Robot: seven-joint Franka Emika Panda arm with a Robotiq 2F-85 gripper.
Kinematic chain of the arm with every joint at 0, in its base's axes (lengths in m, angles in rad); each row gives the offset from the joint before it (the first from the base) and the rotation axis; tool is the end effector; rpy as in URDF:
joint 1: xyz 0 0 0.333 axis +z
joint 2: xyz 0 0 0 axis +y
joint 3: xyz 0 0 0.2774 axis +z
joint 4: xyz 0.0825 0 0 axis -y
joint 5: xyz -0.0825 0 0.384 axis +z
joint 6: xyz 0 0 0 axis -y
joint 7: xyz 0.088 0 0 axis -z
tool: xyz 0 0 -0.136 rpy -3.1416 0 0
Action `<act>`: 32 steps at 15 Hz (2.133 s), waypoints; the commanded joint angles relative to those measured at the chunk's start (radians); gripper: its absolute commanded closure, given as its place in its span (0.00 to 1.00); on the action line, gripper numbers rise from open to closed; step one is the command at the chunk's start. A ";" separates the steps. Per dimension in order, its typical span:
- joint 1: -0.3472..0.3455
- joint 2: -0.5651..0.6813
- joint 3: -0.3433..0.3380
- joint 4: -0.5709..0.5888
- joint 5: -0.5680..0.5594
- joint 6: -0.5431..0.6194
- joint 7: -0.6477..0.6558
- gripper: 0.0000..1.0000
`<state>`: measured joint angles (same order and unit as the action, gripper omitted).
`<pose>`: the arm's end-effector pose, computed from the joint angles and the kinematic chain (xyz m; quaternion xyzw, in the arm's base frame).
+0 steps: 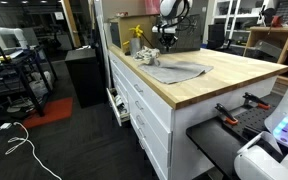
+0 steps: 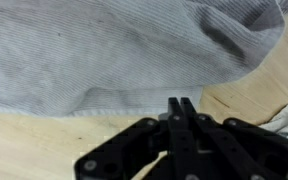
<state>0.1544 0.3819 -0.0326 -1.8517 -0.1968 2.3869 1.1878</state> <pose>0.6374 0.0730 0.2681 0.8886 -0.4455 0.1081 0.0160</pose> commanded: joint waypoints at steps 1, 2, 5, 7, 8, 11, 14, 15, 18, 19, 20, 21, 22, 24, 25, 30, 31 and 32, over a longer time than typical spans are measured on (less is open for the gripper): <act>0.016 0.045 -0.021 0.069 0.006 -0.026 0.029 1.00; 0.017 0.061 -0.023 0.089 0.008 -0.033 0.034 1.00; 0.021 0.123 -0.029 0.168 0.014 -0.077 0.039 1.00; 0.025 0.163 -0.037 0.216 0.018 -0.119 0.043 1.00; 0.024 0.180 -0.040 0.236 0.020 -0.144 0.041 1.00; 0.020 0.233 -0.042 0.292 0.022 -0.203 0.030 1.00; 0.019 0.278 -0.042 0.337 0.029 -0.230 0.028 1.00; 0.019 0.289 -0.043 0.348 0.032 -0.223 0.034 1.00; 0.023 0.319 -0.047 0.379 0.039 -0.200 0.048 1.00; 0.027 0.332 -0.052 0.396 0.037 -0.206 0.057 1.00; 0.032 0.345 -0.059 0.411 0.032 -0.213 0.069 1.00; 0.033 0.358 -0.064 0.425 0.029 -0.220 0.072 1.00; 0.036 0.373 -0.070 0.438 0.026 -0.225 0.078 1.00; 0.038 0.403 -0.080 0.463 0.024 -0.238 0.080 1.00; 0.039 0.420 -0.084 0.477 0.025 -0.247 0.080 1.00; 0.046 0.477 -0.102 0.554 0.017 -0.308 0.110 1.00; 0.048 0.492 -0.106 0.574 0.014 -0.317 0.120 1.00; 0.049 0.508 -0.110 0.597 0.012 -0.330 0.134 1.00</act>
<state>0.1964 0.8126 -0.1161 -1.3417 -0.1796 2.0985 1.2832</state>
